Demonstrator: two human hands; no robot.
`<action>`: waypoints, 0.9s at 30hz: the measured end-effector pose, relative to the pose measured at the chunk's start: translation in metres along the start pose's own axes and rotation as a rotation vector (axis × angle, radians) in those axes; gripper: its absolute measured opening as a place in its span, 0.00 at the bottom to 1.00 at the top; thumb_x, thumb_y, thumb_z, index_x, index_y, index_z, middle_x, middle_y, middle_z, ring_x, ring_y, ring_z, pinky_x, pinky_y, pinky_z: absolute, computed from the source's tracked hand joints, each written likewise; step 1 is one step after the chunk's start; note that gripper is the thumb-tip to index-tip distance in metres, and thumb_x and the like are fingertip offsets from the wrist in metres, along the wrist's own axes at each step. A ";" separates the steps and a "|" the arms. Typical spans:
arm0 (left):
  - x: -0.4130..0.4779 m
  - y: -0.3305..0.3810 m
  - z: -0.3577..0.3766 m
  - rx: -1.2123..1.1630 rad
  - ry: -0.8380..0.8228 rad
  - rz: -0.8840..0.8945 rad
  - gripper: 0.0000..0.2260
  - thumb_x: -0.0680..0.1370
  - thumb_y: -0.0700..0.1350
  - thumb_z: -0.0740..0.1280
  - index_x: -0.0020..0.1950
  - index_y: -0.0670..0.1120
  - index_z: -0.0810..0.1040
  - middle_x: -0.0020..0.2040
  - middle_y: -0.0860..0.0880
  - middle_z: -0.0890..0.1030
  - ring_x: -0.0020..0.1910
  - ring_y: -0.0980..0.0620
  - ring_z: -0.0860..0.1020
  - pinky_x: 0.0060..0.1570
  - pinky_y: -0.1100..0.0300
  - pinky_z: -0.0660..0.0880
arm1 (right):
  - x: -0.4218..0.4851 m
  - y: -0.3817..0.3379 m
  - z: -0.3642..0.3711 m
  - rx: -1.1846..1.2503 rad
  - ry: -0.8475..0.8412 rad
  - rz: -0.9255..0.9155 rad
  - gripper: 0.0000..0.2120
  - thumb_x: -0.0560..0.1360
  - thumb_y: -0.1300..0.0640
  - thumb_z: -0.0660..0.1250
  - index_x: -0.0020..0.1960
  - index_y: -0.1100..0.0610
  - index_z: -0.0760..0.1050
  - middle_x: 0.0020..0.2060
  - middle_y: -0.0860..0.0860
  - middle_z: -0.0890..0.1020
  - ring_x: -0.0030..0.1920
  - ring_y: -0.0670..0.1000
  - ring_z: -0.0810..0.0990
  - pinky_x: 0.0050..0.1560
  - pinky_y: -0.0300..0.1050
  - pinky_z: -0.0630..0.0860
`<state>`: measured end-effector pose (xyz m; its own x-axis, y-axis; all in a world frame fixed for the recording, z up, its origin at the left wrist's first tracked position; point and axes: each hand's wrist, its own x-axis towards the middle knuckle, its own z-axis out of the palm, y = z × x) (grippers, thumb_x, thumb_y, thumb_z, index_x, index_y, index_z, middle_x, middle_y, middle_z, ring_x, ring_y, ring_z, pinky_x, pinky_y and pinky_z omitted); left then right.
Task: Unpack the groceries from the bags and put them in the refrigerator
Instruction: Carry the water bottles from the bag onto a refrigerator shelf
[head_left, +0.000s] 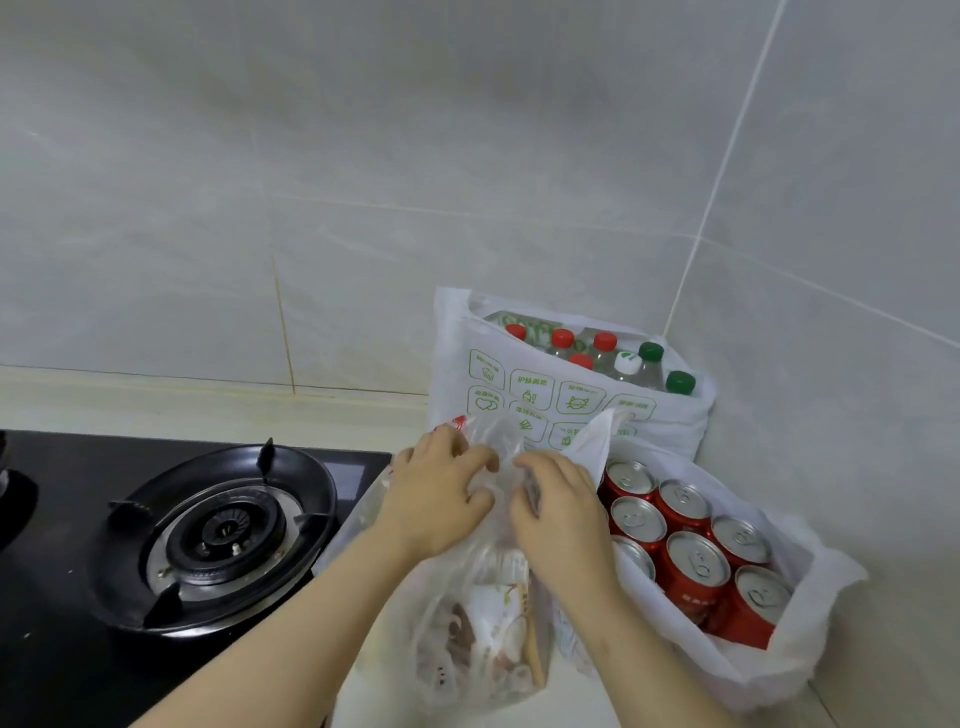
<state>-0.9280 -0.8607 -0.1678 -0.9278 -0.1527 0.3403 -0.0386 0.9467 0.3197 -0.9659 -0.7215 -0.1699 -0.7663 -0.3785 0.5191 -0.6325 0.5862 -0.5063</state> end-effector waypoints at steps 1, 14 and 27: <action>0.009 0.002 -0.006 -0.030 0.044 0.034 0.31 0.61 0.59 0.44 0.56 0.54 0.74 0.48 0.54 0.64 0.49 0.53 0.64 0.52 0.59 0.61 | 0.010 -0.002 -0.003 0.002 0.020 -0.015 0.14 0.72 0.62 0.65 0.58 0.58 0.78 0.55 0.52 0.80 0.57 0.56 0.75 0.57 0.48 0.71; 0.118 0.014 -0.025 0.458 -0.166 0.093 0.24 0.81 0.59 0.49 0.75 0.52 0.55 0.75 0.46 0.61 0.77 0.47 0.47 0.72 0.41 0.36 | 0.105 0.052 -0.041 -0.436 -0.325 0.135 0.19 0.80 0.45 0.51 0.69 0.46 0.65 0.66 0.48 0.73 0.71 0.53 0.63 0.71 0.55 0.49; 0.120 -0.014 0.026 -0.153 0.135 -0.454 0.31 0.74 0.43 0.65 0.73 0.45 0.54 0.60 0.40 0.63 0.40 0.40 0.72 0.39 0.55 0.70 | 0.096 0.115 -0.041 -0.275 -0.281 0.448 0.20 0.77 0.52 0.61 0.66 0.57 0.64 0.64 0.57 0.70 0.60 0.59 0.72 0.58 0.49 0.68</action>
<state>-1.0483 -0.8847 -0.1545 -0.7731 -0.5850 0.2450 -0.3634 0.7252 0.5848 -1.1076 -0.6613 -0.1504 -0.9760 -0.2044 0.0753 -0.2170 0.8823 -0.4177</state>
